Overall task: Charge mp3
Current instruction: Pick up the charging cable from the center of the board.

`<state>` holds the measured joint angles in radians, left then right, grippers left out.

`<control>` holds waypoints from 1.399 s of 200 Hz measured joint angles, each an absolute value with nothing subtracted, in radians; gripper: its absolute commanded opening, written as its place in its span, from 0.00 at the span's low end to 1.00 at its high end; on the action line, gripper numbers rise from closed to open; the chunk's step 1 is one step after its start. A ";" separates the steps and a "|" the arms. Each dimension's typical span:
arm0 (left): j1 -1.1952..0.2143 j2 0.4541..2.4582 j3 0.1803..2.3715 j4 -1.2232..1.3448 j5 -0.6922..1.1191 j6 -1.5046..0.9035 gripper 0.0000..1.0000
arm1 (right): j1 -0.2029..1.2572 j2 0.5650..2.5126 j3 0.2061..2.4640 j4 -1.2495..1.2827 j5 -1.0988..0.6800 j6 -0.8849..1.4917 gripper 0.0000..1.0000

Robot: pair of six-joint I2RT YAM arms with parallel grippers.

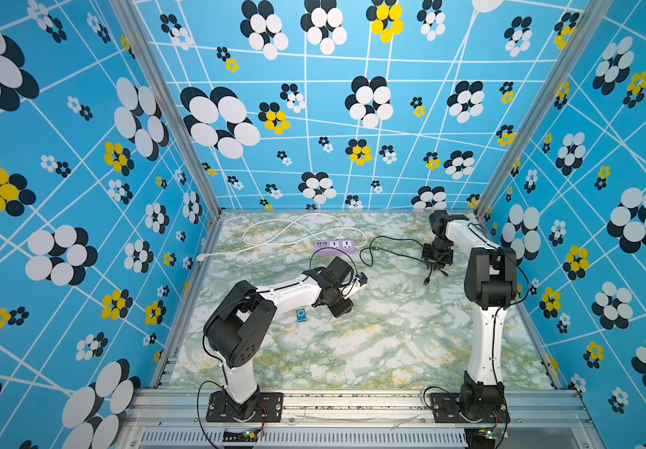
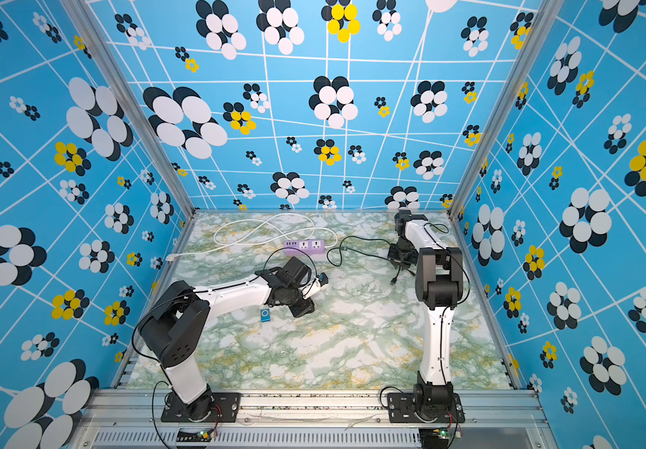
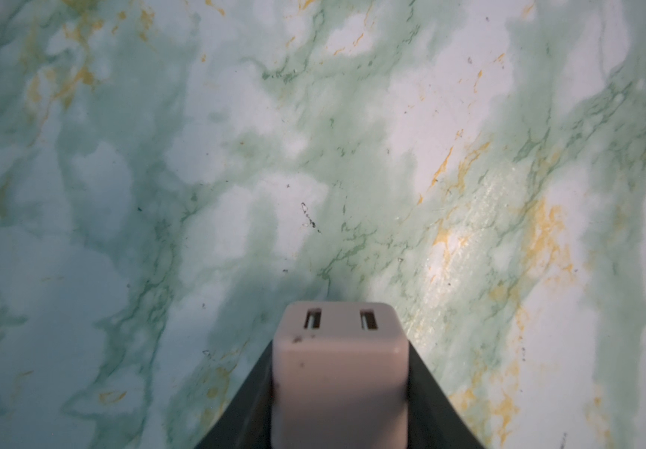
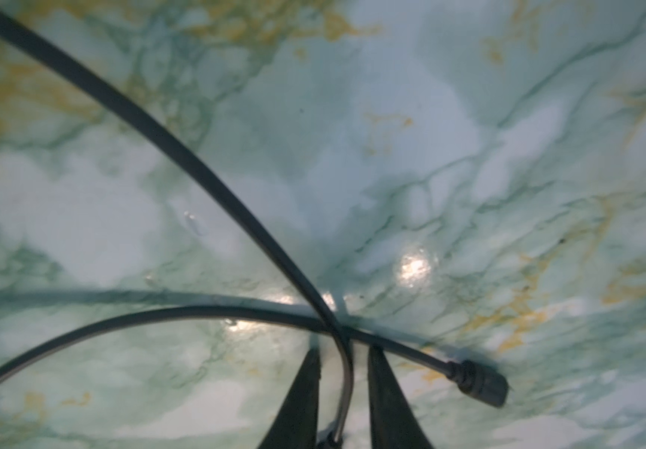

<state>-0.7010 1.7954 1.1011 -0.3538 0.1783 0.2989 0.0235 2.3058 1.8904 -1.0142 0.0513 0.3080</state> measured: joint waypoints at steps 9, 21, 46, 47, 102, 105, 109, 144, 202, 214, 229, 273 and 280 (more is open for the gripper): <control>-0.701 1.797 1.101 -0.353 0.178 0.296 0.37 | 0.023 2.306 1.890 -1.011 0.046 0.298 0.14; -0.701 1.805 1.103 -0.351 0.177 0.290 0.37 | 0.023 2.306 1.890 -1.006 0.039 0.290 0.07; -0.702 1.832 1.109 -0.347 0.163 0.273 0.39 | 0.023 2.292 1.866 -0.975 0.019 0.276 0.00; -0.702 1.833 1.109 -0.347 0.162 0.274 0.39 | 0.023 2.291 1.864 -0.974 0.018 0.276 0.00; -0.707 1.864 1.131 -0.333 0.121 0.215 0.84 | 0.018 1.967 1.466 -0.740 -0.141 0.289 0.00; -0.707 1.863 1.129 -0.329 0.123 0.210 0.86 | 0.018 1.939 1.444 -0.724 -0.155 0.296 0.00; -0.707 1.860 1.127 -0.323 0.126 0.203 0.88 | 0.018 1.908 1.424 -0.709 -0.170 0.301 0.00; -0.650 1.715 1.051 -0.271 0.230 0.112 0.90 | 0.019 1.649 1.245 -0.506 -0.326 0.412 0.00; -0.487 1.572 1.077 0.166 0.671 -0.228 0.93 | 0.091 1.533 1.143 -0.295 -0.508 0.607 0.00; -0.529 1.605 1.109 0.161 0.673 -0.215 0.93 | 0.117 1.533 1.155 -0.296 -0.510 0.623 0.00; -0.601 1.652 1.156 0.127 0.633 -0.173 0.93 | 0.147 1.534 1.175 -0.296 -0.509 0.639 0.00; -0.729 1.760 1.267 0.082 0.488 -0.126 0.80 | 0.193 1.534 1.200 -0.301 -0.506 0.655 0.00; -0.735 1.773 1.280 0.080 0.468 -0.124 0.73 | 0.194 1.534 1.200 -0.303 -0.504 0.656 0.00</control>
